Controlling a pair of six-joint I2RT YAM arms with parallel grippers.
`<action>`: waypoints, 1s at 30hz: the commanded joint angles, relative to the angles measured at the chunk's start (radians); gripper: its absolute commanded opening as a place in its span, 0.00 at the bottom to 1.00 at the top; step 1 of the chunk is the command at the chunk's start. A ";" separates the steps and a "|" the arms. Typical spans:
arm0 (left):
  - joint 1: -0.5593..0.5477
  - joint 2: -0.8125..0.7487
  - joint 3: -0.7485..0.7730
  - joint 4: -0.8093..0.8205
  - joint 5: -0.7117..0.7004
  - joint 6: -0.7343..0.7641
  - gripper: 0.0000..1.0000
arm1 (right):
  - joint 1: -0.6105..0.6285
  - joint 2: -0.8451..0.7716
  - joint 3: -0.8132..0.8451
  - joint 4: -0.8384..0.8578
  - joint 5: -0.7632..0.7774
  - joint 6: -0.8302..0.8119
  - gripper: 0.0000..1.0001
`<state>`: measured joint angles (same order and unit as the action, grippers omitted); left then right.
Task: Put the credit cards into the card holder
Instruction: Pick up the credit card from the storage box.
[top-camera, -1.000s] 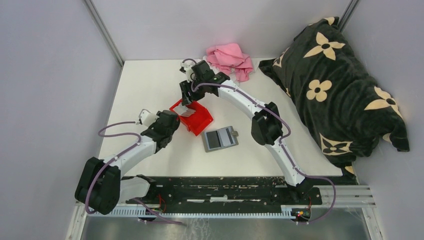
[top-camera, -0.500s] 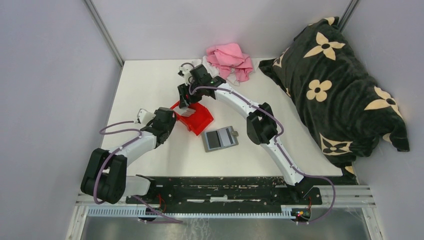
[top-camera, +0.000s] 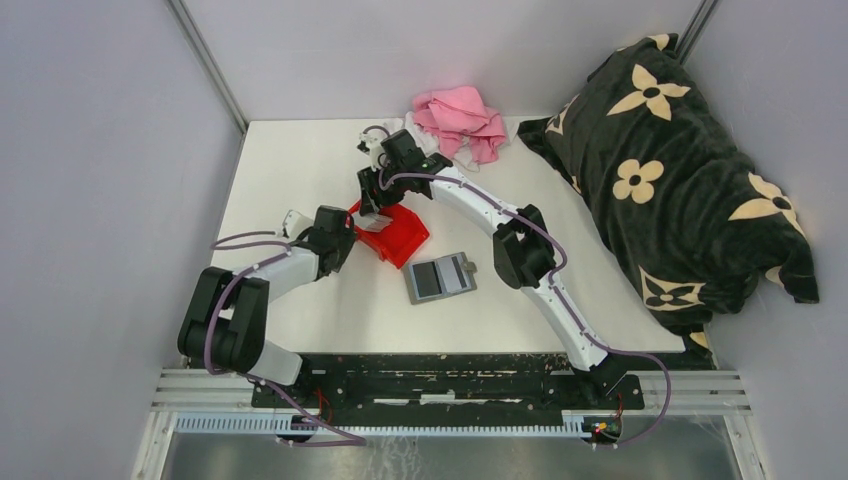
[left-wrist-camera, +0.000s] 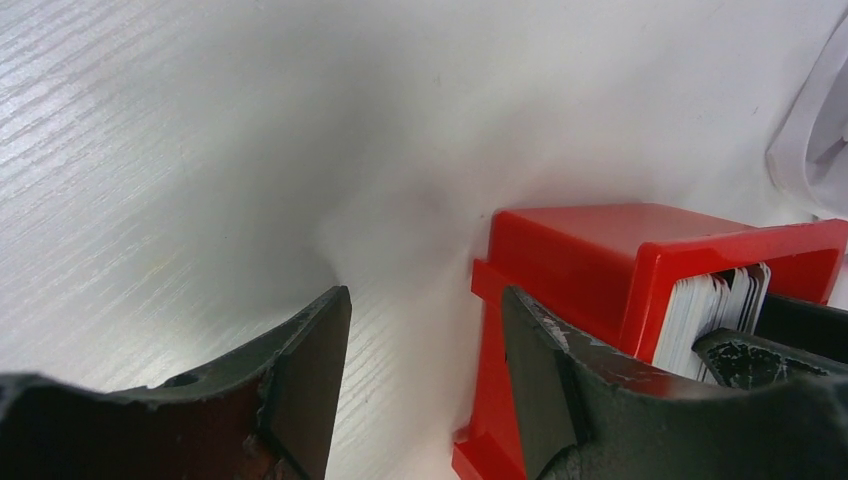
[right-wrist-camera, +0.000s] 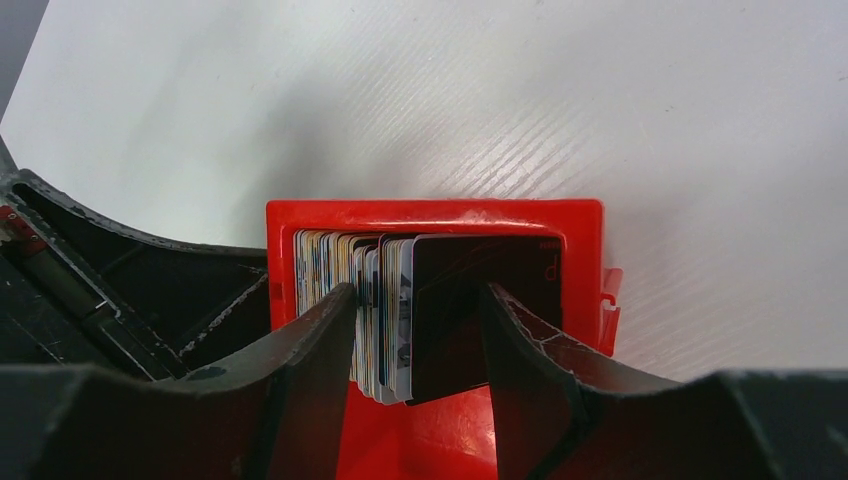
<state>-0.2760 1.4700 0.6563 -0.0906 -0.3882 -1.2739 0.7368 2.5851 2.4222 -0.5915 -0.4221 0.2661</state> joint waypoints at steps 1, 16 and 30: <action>0.004 0.015 0.055 0.072 0.037 0.053 0.65 | 0.008 -0.014 -0.056 -0.028 0.007 -0.008 0.53; 0.011 0.058 0.102 0.090 0.065 0.079 0.65 | 0.022 -0.132 -0.142 -0.031 0.021 -0.018 0.41; 0.011 0.058 0.108 0.097 0.090 0.075 0.65 | 0.033 -0.185 -0.159 -0.058 0.074 -0.011 0.31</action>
<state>-0.2630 1.5414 0.7246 -0.0856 -0.3351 -1.2144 0.7372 2.4619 2.2734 -0.6033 -0.3328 0.2550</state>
